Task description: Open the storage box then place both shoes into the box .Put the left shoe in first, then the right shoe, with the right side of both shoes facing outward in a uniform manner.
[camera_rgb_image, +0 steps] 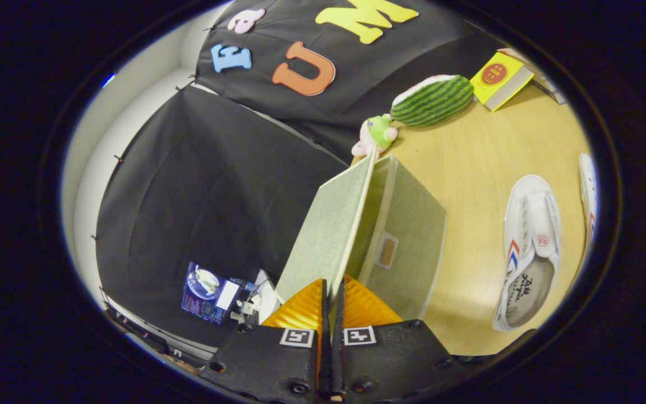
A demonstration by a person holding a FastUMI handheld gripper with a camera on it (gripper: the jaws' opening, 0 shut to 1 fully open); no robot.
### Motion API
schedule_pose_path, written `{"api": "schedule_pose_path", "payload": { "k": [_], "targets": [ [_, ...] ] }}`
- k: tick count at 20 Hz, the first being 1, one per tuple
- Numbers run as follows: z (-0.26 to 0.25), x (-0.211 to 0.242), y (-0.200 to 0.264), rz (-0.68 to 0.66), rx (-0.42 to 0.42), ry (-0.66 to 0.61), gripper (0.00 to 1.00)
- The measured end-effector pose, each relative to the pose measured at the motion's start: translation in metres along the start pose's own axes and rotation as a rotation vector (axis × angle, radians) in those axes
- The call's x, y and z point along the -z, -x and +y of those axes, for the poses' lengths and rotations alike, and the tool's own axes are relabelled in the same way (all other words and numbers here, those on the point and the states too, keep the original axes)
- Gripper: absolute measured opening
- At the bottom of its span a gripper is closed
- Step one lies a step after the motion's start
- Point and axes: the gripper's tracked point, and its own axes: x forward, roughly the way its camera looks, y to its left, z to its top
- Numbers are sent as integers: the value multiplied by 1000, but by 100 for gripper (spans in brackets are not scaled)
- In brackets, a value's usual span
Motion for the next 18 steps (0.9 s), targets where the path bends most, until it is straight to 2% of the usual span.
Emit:
{"api": "schedule_pose_path", "payload": {
  "k": [6,12,15,18],
  "targets": [
    [76,-21,-9,-55,-61,60,6],
    [162,-22,-59,-21,-51,256,6],
    [188,-15,-91,-3,-25,380,14],
    [204,-5,-115,15,-2,467,19]
  ]
}}
